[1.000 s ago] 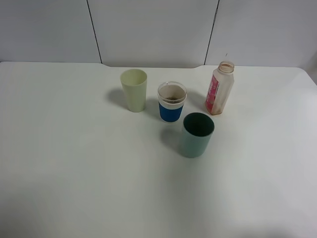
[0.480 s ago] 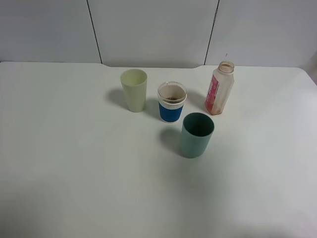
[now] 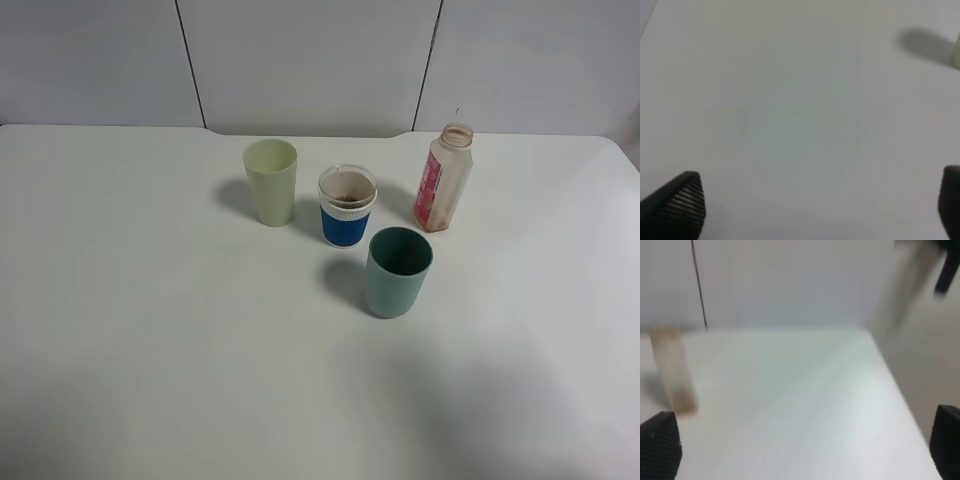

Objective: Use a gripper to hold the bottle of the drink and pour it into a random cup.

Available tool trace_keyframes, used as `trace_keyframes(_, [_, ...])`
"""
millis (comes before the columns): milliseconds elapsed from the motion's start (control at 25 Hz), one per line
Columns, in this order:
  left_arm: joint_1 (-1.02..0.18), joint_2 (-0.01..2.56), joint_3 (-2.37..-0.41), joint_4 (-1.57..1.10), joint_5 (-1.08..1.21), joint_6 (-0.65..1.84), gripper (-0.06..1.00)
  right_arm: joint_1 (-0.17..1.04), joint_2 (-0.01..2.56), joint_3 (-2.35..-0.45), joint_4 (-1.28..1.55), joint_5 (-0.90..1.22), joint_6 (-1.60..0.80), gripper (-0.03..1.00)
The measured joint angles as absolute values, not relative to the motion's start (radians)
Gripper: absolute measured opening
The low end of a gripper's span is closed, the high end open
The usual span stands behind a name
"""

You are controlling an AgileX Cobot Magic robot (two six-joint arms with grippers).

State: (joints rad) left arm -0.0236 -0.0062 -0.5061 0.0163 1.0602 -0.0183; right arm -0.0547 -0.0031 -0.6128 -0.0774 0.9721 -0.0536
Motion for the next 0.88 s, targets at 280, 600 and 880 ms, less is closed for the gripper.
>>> trace_keyframes(280, [-0.024,-0.006,-0.506,0.016,1.060,-0.018,0.93,-0.055,-0.003,-0.505,-0.073,1.068,-0.047,0.99])
trace_keyframes(600, [-0.024,-0.006,-0.506,0.016,1.060,-0.018,0.93,-0.055,-0.003,-0.504,-0.071,1.066,-0.046,0.99])
trace_keyframes(880, [-0.024,-0.006,-0.506,0.016,1.060,-0.018,0.93,-0.055,-0.003,-0.504,-0.071,1.066,-0.044,0.99])
